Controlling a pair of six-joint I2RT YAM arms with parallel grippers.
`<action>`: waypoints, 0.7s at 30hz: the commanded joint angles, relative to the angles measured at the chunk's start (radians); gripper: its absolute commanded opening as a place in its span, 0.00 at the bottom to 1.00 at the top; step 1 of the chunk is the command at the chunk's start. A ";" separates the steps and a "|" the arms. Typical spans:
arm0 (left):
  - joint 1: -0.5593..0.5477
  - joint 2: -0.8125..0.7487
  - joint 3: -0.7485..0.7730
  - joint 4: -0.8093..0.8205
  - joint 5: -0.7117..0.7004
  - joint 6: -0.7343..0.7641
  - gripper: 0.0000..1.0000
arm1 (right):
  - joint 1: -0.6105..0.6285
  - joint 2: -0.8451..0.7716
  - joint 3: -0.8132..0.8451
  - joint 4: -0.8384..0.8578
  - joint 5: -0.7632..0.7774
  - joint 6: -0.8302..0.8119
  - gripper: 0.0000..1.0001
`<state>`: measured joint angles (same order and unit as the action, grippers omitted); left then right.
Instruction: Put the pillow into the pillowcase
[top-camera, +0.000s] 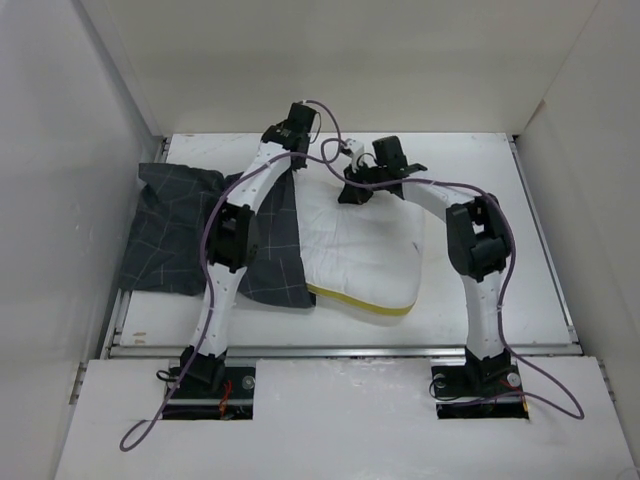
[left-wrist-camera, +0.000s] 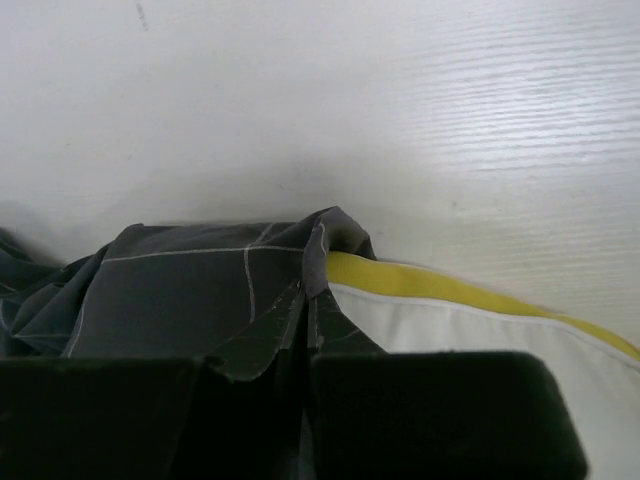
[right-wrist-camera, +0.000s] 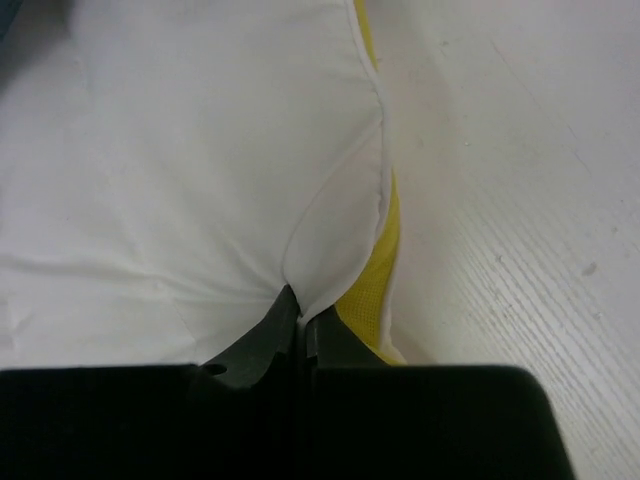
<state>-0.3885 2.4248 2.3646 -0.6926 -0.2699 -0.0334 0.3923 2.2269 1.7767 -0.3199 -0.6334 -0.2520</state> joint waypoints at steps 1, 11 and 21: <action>-0.084 -0.168 0.018 0.073 0.096 0.036 0.00 | 0.019 -0.134 -0.114 0.199 -0.138 0.092 0.00; -0.381 -0.377 0.008 0.059 0.192 0.095 0.00 | 0.019 -0.441 -0.428 0.740 -0.144 0.451 0.00; -0.541 -0.424 -0.125 0.070 0.437 -0.055 0.00 | -0.044 -0.391 -0.700 1.434 -0.128 1.005 0.00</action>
<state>-0.8318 1.9987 2.2478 -0.6651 -0.0540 -0.0227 0.3206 1.8153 1.0836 0.8421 -0.7506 0.5465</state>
